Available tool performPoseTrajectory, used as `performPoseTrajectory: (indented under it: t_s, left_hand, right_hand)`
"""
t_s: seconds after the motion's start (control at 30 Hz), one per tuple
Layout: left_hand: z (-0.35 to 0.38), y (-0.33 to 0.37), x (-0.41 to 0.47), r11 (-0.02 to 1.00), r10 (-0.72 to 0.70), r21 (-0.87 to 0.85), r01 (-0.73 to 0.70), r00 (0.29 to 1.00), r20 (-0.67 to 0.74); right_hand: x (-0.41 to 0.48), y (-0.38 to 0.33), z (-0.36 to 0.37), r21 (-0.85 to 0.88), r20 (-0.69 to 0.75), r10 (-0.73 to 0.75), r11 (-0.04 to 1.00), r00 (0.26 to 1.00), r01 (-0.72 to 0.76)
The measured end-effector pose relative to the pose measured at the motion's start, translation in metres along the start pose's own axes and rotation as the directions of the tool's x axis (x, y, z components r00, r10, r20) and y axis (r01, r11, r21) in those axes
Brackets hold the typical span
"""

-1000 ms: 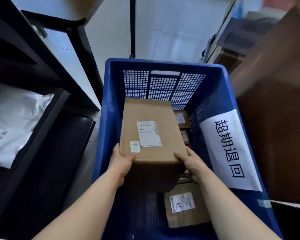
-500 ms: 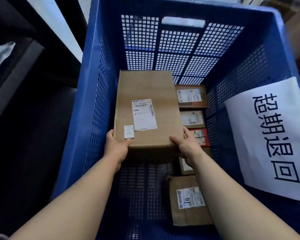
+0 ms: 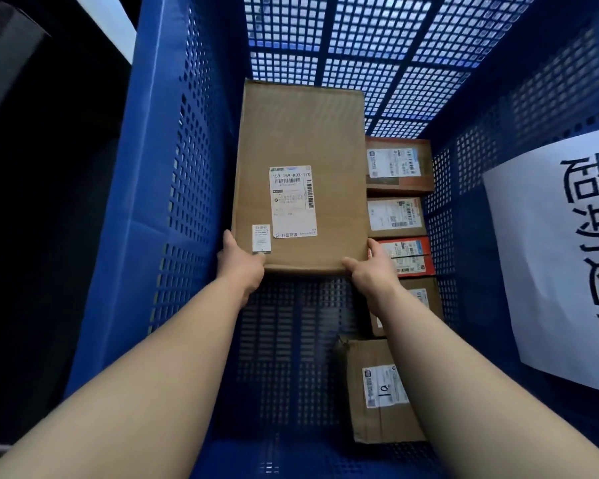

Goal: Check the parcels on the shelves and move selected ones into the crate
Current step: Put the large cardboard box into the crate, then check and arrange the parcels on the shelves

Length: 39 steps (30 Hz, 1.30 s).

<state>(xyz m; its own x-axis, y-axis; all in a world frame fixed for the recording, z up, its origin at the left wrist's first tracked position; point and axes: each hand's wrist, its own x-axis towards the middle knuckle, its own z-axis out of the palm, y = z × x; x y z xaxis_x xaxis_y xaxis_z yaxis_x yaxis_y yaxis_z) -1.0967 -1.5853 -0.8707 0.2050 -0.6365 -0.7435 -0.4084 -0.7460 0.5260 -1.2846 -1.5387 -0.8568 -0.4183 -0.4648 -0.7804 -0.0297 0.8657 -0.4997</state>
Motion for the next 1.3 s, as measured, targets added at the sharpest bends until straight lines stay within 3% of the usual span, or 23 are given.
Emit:
performPoseTrajectory:
  t_s: [0.17, 0.53, 0.7, 1.03, 1.3]
  left_hand:
    - [-0.003, 0.005, -0.02, 1.0, 0.0, 0.007, 0.0, 1.0, -0.013]
    - [-0.062, 0.044, -0.137, 0.968, 0.083, -0.247, -0.054, 0.991, 0.109]
    - [-0.109, 0.048, -0.187, 0.922, 0.158, -0.359, -0.146, 0.987, 0.004]
    - [-0.219, 0.006, -0.352, 0.685, 0.077, -0.671, -0.282, 0.945, -0.319]
    - [-0.325, -0.072, -0.52, 0.466, -0.137, -0.798, -0.382, 0.86, -0.492]
  right_hand:
    - [-0.022, -0.012, 0.001, -0.057, -0.024, -0.028, 0.998, 0.999, 0.026]
    - [-0.141, -0.063, 0.002, -0.094, 0.066, -0.184, 0.977, 0.981, 0.19]
    - [-0.204, -0.086, 0.005, -0.1, 0.145, -0.325, 0.935, 0.934, 0.341]
    - [-0.388, -0.113, 0.002, -0.1, 0.399, -0.598, 0.725, 0.695, 0.681]
    - [-0.565, -0.098, 0.03, -0.017, 0.61, -0.617, 0.618, 0.498, 0.786]
